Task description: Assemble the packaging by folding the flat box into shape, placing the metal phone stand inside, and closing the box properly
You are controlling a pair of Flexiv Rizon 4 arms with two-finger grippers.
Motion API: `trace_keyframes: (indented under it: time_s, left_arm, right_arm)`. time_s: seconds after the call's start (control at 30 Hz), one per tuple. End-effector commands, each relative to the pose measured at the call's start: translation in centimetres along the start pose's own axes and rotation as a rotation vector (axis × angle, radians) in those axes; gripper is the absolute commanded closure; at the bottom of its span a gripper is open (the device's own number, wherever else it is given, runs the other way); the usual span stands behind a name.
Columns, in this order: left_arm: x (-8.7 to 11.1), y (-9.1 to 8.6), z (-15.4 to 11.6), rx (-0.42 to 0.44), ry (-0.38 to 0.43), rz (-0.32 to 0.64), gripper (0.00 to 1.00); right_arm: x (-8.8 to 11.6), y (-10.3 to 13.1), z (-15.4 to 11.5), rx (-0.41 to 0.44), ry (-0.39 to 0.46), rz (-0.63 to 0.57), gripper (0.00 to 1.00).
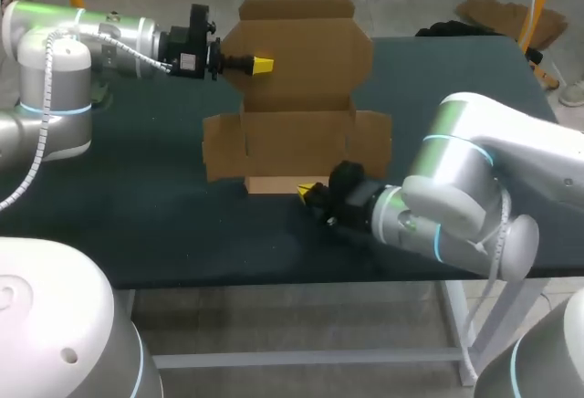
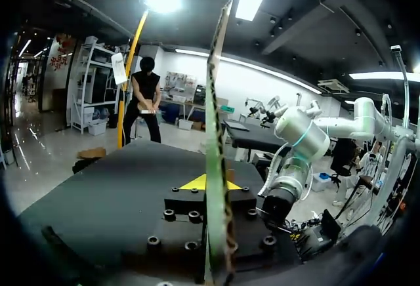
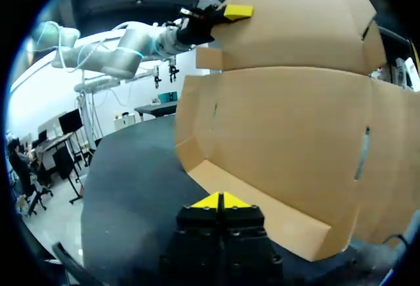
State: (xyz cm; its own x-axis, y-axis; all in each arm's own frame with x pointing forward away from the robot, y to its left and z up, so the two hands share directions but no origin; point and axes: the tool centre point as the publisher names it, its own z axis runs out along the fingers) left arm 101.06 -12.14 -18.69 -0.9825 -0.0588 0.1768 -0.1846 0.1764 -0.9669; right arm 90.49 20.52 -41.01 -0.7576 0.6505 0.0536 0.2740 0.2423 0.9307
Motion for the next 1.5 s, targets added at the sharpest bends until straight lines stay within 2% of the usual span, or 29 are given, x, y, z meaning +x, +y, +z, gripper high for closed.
trace_keyframes:
  time_s: [0.03, 0.5, 1.5]
  left_arm:
    - [-0.1, 0.1, -0.1, 0.000, 0.005, 0.000, 1.00]
    - [-0.1, 0.1, -0.1, 0.000, 0.005, 0.000, 1.00]
    - [-0.1, 0.1, -0.1, 0.000, 0.005, 0.000, 1.00]
  right_arm:
    - [0.2, 0.0, 1.4, 0.011, -0.080, 0.001, 1.00]
    - [0.0, -0.3, 2.8, 0.019, -0.118, 0.026, 1.00]
    - [-0.7, -1.3, 3.3, 0.034, -0.139, 0.076, 1.00]
